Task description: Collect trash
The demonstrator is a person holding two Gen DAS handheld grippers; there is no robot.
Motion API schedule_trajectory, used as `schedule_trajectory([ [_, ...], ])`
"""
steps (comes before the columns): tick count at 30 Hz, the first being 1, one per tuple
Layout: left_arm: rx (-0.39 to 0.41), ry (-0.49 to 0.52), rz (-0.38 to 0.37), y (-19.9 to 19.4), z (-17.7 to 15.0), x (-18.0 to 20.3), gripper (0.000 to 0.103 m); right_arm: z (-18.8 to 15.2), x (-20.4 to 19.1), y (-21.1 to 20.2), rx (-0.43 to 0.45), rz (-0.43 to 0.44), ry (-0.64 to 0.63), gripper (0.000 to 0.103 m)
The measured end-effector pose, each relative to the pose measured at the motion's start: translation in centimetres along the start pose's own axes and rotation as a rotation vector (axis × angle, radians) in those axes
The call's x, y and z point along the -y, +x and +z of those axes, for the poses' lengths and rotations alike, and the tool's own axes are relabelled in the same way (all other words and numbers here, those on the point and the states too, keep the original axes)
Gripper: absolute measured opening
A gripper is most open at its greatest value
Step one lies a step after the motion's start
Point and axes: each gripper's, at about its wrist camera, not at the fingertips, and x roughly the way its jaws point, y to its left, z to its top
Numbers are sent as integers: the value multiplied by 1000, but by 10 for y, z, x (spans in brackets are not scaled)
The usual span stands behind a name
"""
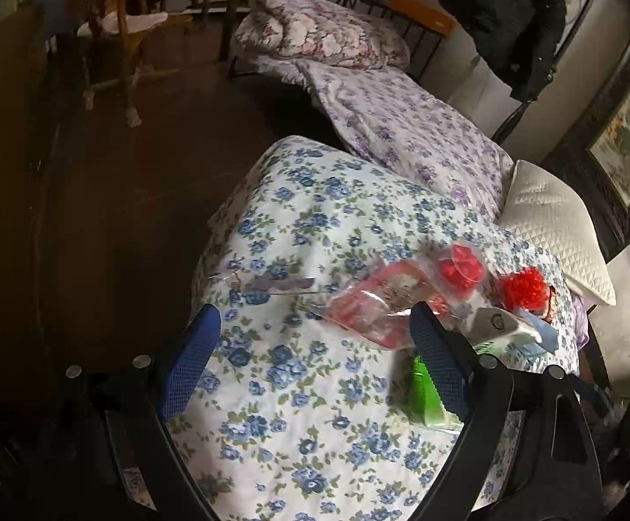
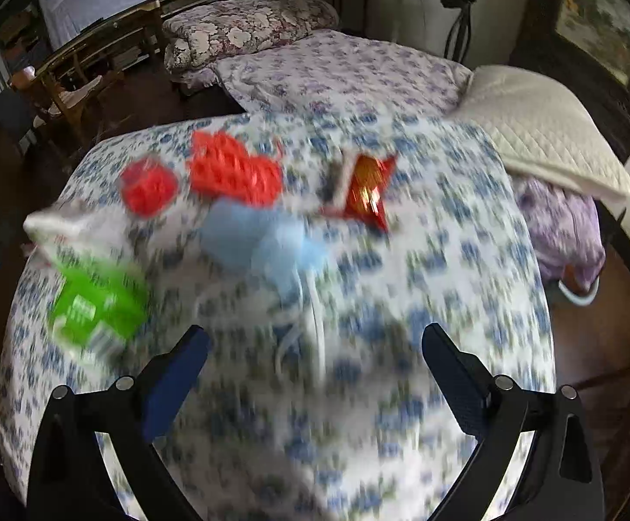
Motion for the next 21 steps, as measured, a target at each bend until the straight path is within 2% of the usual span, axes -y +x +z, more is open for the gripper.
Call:
schedule_trajectory([
  [5,-4,-24,10,3,5,-9,86,29,-20,15,-3,23,-57,93],
  [7,-1,-21,18,4,6,-11,86,34,-28,21,-5,35,-90,77],
  [10,-7,-13,30,7,5,-12,86,33,-31,22,-18,34,-74,64],
  [11,-8,-14,30,7,6,-12,86,32,-32,19,-5,40,-70,52],
  [13,-9,-20,25,7,6,-13,86,25,-31,11,6,70,-58,9],
  [15,-10,-22,19,8,5,-13,86,13,-23,-4,22,129,7,9],
  [21,-22,12,17,11,0,-3,86,-23,-17,-45,33,205,73,10],
])
